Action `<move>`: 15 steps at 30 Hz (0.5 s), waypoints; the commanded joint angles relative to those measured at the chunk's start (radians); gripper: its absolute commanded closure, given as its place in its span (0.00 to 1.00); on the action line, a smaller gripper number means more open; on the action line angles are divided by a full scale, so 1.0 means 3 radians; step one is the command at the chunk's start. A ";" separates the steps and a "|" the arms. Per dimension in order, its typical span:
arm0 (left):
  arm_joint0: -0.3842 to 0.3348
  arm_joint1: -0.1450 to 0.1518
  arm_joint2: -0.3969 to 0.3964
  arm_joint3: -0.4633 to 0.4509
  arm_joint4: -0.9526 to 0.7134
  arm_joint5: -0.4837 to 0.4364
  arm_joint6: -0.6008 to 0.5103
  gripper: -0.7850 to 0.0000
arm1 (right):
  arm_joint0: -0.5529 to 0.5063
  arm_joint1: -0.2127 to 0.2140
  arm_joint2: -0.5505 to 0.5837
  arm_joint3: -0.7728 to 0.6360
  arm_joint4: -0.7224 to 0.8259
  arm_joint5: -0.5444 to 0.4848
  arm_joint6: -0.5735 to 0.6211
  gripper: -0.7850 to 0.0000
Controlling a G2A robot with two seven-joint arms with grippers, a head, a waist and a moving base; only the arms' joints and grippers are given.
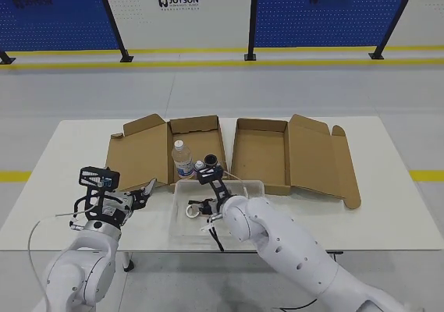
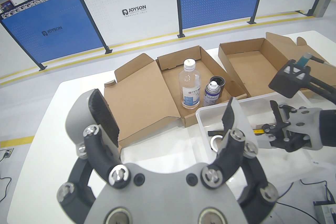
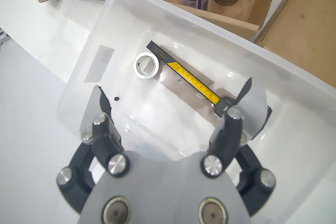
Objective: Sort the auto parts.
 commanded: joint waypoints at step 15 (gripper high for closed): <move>0.0000 0.0000 0.0000 0.0000 0.0000 0.0000 0.0000 0.00 | 0.0379 -0.0353 -0.0252 0.0732 0.0137 0.0450 0.0106 0.26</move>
